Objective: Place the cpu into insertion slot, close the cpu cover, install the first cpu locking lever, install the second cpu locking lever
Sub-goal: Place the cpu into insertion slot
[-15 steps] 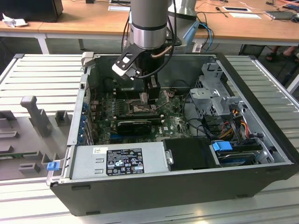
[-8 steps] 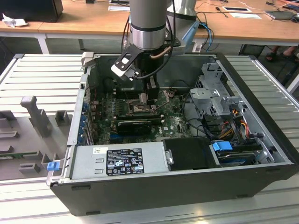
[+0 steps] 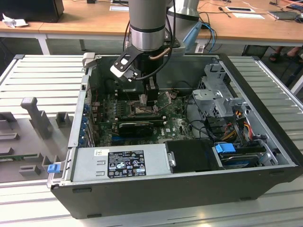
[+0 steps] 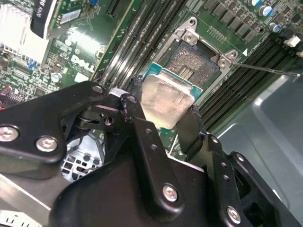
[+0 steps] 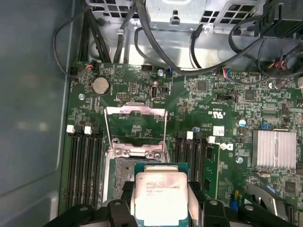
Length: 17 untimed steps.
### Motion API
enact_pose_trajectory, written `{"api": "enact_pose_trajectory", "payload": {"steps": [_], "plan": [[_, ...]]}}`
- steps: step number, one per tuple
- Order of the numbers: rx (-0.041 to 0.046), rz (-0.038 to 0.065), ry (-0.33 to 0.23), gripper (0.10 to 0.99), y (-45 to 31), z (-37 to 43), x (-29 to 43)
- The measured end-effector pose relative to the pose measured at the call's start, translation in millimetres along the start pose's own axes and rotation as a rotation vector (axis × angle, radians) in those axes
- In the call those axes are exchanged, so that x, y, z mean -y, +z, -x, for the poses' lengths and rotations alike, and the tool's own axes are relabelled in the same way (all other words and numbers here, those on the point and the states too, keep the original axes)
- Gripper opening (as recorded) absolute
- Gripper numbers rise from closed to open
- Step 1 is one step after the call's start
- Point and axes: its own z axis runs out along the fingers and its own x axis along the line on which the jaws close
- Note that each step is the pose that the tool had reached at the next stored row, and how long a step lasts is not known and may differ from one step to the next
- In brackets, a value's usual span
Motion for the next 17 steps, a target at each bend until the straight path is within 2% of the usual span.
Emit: {"api": "enact_pose_trajectory", "payload": {"steps": [4,10,17], "plan": [[0.0006,0.0,0.008,0.533,1.6,-0.1,1.9],[0.0071,0.002,0.093,0.533,4.3,-0.2,2.6],[0.0075,0.002,0.099,0.533,4.5,-0.5,7.5]]}}
